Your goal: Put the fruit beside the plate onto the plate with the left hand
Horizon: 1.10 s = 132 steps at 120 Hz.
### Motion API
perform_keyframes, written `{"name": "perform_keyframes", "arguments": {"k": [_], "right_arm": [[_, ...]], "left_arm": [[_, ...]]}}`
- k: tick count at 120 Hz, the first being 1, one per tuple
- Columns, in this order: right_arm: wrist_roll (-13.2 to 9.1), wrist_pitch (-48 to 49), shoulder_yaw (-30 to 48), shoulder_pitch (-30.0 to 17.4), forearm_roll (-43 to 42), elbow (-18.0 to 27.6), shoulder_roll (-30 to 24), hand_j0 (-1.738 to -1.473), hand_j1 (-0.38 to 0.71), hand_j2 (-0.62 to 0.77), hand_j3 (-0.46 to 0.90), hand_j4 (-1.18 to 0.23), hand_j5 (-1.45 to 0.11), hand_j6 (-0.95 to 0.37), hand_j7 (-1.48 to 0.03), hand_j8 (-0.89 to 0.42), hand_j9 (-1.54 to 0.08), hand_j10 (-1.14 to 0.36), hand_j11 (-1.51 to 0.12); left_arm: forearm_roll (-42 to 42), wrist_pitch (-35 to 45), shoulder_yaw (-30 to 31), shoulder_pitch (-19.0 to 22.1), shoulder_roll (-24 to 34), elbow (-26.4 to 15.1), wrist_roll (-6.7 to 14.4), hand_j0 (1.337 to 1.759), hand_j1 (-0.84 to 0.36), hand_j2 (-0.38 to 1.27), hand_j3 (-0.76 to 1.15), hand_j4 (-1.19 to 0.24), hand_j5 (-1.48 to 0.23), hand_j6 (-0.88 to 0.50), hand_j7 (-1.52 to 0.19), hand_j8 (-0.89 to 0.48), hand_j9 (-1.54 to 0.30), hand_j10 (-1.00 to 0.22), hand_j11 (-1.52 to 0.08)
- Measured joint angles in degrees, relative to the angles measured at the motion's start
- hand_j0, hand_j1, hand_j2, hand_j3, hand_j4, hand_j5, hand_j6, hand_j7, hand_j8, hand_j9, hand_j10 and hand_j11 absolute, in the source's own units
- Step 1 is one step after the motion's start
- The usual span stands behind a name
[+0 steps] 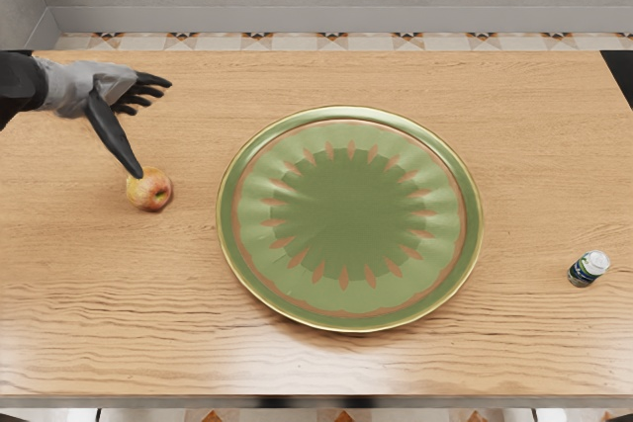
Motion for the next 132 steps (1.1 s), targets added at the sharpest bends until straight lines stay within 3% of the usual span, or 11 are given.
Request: {"name": "perform_keyframes", "arguments": {"k": [16,37,69,132], "right_arm": [[0.0,0.0,0.02,0.0,0.0,0.0,0.0,-1.658,-0.33,0.0,0.0,-0.01,-0.02,-0.01,-0.02,-0.01,-0.02,-0.01,-0.02],[0.0,0.0,0.03,0.0,0.0,0.0,0.0,-1.658,-0.33,0.0,0.0,-0.01,-0.02,-0.01,-0.02,-0.01,-0.02,-0.01,-0.02],[0.0,0.0,0.03,0.0,0.0,0.0,0.0,-1.658,-0.33,0.0,0.0,-0.01,-0.02,-0.01,-0.02,-0.01,-0.02,-0.01,-0.02],[0.0,0.0,0.03,0.0,0.0,0.0,0.0,-1.658,-0.33,0.0,0.0,-0.01,-0.02,-0.01,-0.02,-0.01,-0.02,-0.01,-0.02]], "left_arm": [[11.44,10.26,5.42,1.06,-4.41,-1.86,0.0,1.658,0.3,0.01,0.0,-0.04,-0.05,-0.04,-0.05,-0.04,-0.05,-0.04,-0.05],[19.08,14.34,14.0,0.58,-5.08,-2.31,0.0,1.658,0.28,0.01,0.0,-0.06,-0.08,-0.07,-0.08,-0.07,-0.08,-0.06,-0.08],[20.95,23.73,16.47,3.0,-7.45,-2.6,0.0,1.658,0.16,0.03,0.0,-0.16,-0.21,-0.17,-0.21,-0.17,-0.21,-0.16,-0.21],[21.07,25.19,19.13,3.79,-6.92,-2.39,0.0,1.657,-0.14,0.11,0.0,-0.43,-0.56,-0.43,-0.56,-0.43,-0.56,-0.43,-0.56]]}}
